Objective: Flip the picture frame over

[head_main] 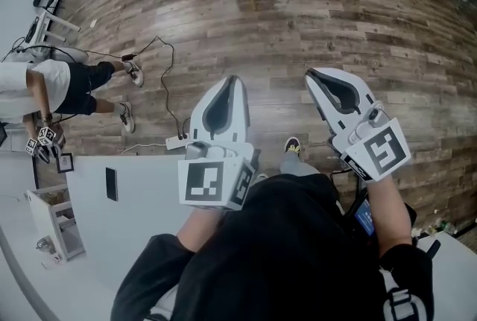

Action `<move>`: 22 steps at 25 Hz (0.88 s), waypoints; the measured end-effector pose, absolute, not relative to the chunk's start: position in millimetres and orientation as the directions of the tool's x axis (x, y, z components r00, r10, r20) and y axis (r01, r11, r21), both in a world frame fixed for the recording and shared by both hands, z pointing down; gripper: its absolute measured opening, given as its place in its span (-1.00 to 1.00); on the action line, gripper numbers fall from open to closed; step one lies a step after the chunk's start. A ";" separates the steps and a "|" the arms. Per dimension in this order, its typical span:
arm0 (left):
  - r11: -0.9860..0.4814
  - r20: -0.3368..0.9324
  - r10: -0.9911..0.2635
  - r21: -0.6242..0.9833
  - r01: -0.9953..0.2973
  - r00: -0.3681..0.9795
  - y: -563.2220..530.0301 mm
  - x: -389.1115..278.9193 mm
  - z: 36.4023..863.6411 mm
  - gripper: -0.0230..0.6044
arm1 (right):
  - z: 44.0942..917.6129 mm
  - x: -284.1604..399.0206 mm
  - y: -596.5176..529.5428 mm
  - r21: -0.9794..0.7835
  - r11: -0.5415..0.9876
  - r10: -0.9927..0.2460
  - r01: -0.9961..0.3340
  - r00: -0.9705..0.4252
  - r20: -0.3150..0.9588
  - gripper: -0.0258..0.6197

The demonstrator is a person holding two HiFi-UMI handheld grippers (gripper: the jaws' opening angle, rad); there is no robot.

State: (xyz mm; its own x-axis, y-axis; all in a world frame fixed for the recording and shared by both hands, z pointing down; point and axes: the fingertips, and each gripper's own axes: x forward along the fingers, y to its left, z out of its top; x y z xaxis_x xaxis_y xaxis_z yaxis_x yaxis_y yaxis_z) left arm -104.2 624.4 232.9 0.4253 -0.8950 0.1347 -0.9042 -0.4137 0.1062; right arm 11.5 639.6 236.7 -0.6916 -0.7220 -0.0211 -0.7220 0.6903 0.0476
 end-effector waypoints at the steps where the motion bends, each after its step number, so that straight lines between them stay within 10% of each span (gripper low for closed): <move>1: -0.410 0.140 -0.896 0.099 -0.907 0.421 618.1 -98.0 234.3 -0.82 | 238.6 19.4 633.4 0.037 0.691 -0.721 -0.722 -0.692 -0.024 -0.86; 22: -0.436 0.158 -0.883 0.070 -0.897 0.441 552.5 -57.7 245.7 -0.82 | 258.7 52.0 567.6 -0.007 0.693 -0.721 -0.721 -0.692 -0.028 -0.86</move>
